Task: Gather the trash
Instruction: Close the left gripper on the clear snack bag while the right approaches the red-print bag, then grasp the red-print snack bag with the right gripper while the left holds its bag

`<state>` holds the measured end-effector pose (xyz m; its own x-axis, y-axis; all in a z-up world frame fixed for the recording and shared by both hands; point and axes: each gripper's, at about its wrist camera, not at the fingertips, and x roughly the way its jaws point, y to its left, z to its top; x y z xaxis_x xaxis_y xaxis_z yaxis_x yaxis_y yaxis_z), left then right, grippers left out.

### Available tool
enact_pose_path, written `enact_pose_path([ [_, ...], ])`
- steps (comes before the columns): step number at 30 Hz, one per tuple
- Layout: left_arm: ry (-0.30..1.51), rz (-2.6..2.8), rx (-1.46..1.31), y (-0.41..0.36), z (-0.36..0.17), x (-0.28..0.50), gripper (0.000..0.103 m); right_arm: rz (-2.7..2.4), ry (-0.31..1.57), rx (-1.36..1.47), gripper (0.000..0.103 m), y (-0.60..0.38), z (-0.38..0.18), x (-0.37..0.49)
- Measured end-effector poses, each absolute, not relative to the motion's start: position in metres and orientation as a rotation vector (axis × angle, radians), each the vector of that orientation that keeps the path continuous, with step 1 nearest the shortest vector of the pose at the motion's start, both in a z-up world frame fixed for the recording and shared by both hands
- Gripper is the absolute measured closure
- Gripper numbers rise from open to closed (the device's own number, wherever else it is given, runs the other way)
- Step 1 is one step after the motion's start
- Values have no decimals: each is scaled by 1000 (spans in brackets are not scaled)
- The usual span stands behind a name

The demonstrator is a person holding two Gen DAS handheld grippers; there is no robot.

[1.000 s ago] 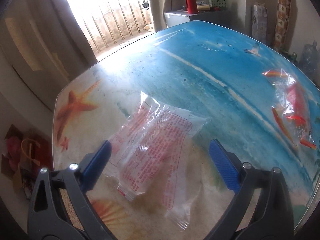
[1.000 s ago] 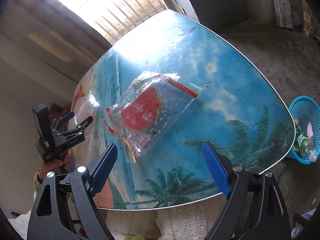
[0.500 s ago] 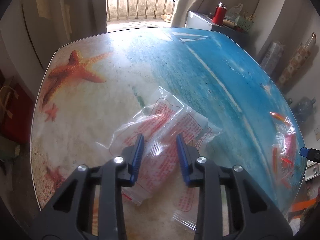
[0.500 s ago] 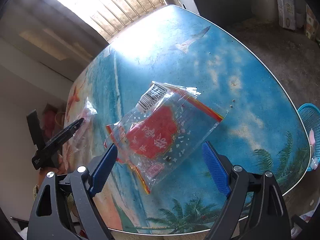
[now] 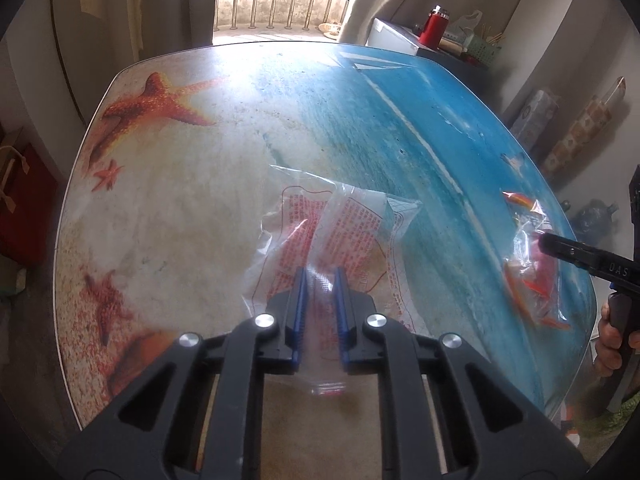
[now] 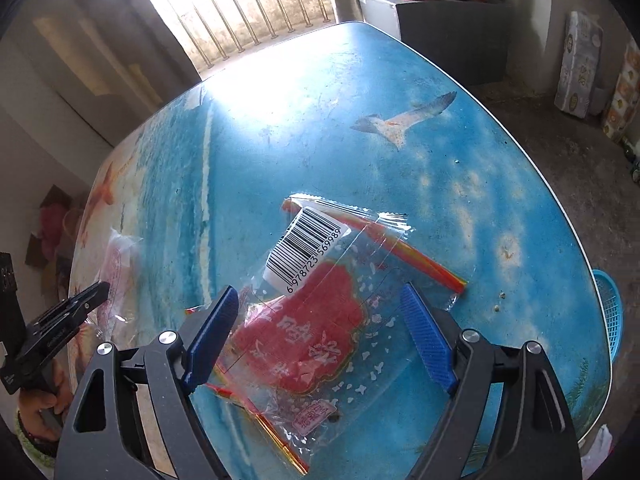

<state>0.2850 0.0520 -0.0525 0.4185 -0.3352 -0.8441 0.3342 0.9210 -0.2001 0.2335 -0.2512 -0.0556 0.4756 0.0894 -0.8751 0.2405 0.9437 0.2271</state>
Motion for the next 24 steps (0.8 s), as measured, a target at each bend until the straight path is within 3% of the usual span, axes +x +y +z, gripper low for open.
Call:
enact_pose_path([
  [2, 1073, -430, -11, 53, -52, 271, 91, -79, 1079, 293, 37, -243, -55, 236],
  [4, 1083, -439, -30, 54, -51, 255, 91, -56, 1074, 246, 39, -234, -54, 236],
  [10, 1117, -429, -90, 62, -50, 197, 90, 106, 1059, 62, 40, -199, -53, 218],
  [16, 1098, -400, -122, 73, -46, 149, 79, 260, 1083, -44, 39, -178, -56, 179],
  [18, 1073, -402, -133, 76, -42, 141, 53, 288, 1085, -12, 38, -184, -51, 168],
  [24, 961, -415, -54, 67, -18, 134, 29, 277, 1022, 234, 24, -214, -22, 143],
])
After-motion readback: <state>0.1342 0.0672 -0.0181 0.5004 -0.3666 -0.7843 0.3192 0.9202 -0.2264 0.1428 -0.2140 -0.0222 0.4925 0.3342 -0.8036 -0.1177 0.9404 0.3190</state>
